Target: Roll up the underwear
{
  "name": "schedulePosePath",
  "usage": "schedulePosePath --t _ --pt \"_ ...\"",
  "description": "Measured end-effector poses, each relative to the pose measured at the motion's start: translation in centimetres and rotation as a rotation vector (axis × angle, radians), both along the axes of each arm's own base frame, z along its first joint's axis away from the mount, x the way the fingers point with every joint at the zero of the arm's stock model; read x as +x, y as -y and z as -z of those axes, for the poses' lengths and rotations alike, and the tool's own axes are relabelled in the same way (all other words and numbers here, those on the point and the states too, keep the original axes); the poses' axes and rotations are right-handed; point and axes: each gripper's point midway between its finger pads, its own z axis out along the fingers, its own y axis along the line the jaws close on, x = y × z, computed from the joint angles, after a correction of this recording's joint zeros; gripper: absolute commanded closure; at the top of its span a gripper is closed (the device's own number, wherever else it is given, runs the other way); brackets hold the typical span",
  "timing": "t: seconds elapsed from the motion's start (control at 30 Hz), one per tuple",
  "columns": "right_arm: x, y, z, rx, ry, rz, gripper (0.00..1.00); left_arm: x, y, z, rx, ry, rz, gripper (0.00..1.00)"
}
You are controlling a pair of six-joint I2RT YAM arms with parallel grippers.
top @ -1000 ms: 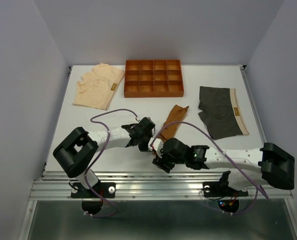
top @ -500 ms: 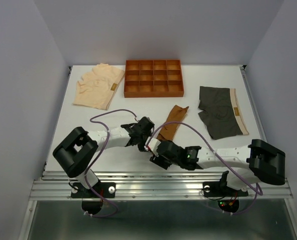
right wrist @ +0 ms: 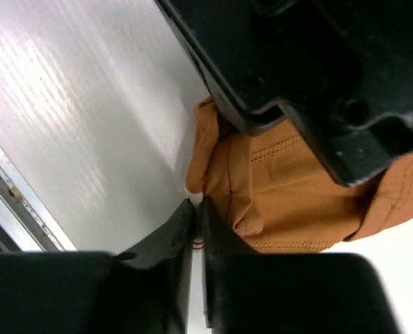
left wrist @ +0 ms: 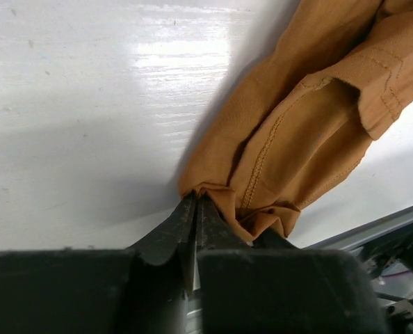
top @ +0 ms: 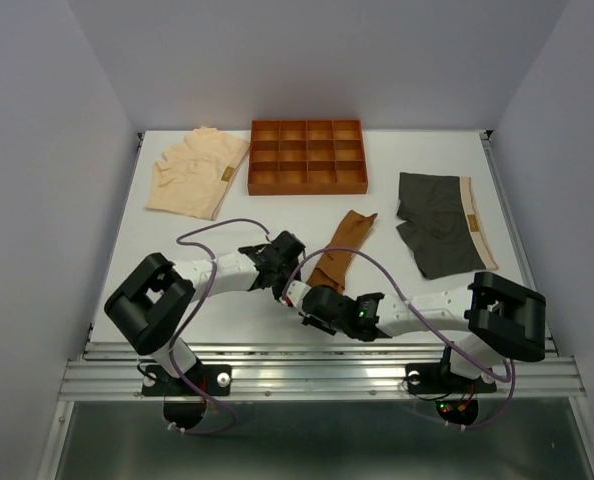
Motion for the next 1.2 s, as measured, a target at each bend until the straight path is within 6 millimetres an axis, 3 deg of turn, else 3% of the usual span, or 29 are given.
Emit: schedulePosePath --t 0.1,0.23,0.43,0.6,0.93,1.2 --pt "0.4 -0.1 -0.1 -0.005 0.018 0.015 0.99 0.1 -0.2 -0.2 -0.007 0.005 -0.002 0.43" --pt "0.4 -0.1 -0.1 0.002 0.015 0.032 0.99 0.2 -1.1 -1.5 -0.03 0.039 -0.019 0.29" --pt "-1.1 -1.7 -1.0 0.096 -0.082 0.023 0.99 1.5 -2.3 -4.2 -0.057 0.119 -0.069 0.28" --pt "-1.8 -3.1 -2.0 0.199 -0.232 0.029 0.99 2.7 -4.1 -5.2 -0.057 0.164 -0.136 0.28" --pt "-0.1 -3.0 -3.1 0.362 -0.515 0.093 0.99 3.2 -8.2 -4.3 0.011 0.177 -0.255 0.28" --pt "1.4 -3.4 -4.5 0.535 -0.73 0.138 0.99 3.0 -9.1 -3.9 0.019 0.19 -0.273 0.28"
